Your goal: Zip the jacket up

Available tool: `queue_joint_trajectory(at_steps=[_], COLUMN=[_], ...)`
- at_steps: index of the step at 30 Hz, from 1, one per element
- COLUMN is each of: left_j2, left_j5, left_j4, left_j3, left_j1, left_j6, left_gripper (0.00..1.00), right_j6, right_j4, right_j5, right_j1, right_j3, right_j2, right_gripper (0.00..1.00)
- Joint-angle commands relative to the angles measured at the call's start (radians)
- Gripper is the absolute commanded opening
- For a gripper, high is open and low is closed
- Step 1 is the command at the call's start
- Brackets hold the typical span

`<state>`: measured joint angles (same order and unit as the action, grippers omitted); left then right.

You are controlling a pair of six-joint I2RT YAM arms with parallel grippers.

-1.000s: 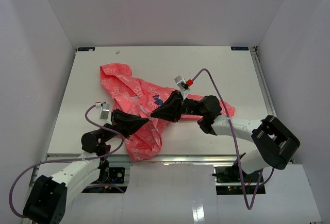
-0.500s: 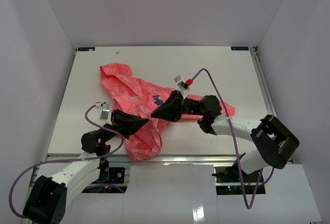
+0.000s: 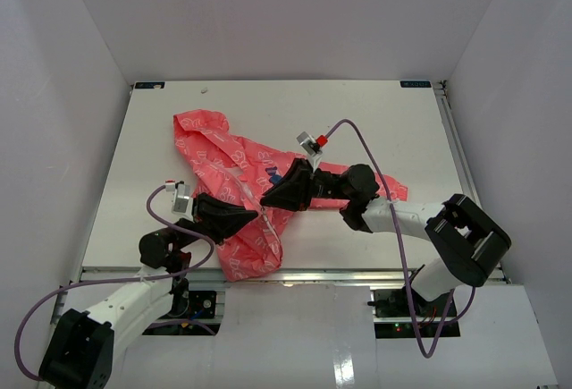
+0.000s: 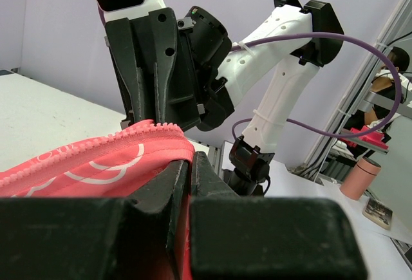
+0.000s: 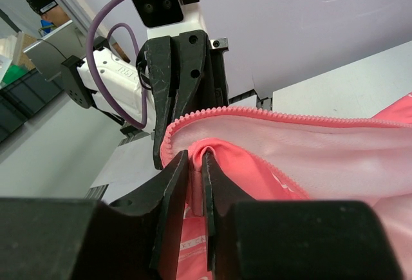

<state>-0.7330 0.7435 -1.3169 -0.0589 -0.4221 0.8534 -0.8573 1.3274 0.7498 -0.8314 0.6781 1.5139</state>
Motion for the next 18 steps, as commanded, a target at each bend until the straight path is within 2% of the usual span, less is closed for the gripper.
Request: queue_joint_trajectory(at_steps=[1,3,18], left_j2=[-0.003,-0.009,-0.057], left_j5=[0.020,0.017,0.005], left_j4=[-0.402,-0.399,-0.407], left_j3=[-0.016,-0.014,-0.009], left_j1=[-0.009,-0.009,-0.009], left_j6=[-0.012,-0.014,-0.033], left_gripper=[0.00,0.00,0.00], right_j6=[0.000,0.000,0.041], right_j4=[0.556,0.557,0.559], right_j5=[0.000,-0.002,-0.073], right_j1=[0.003,0.002,-0.024], right_j3=[0.037,0.037,0.039], right_j2=[-0.011,-0.018,-0.045], right_gripper=[0.11,0.08,0.08])
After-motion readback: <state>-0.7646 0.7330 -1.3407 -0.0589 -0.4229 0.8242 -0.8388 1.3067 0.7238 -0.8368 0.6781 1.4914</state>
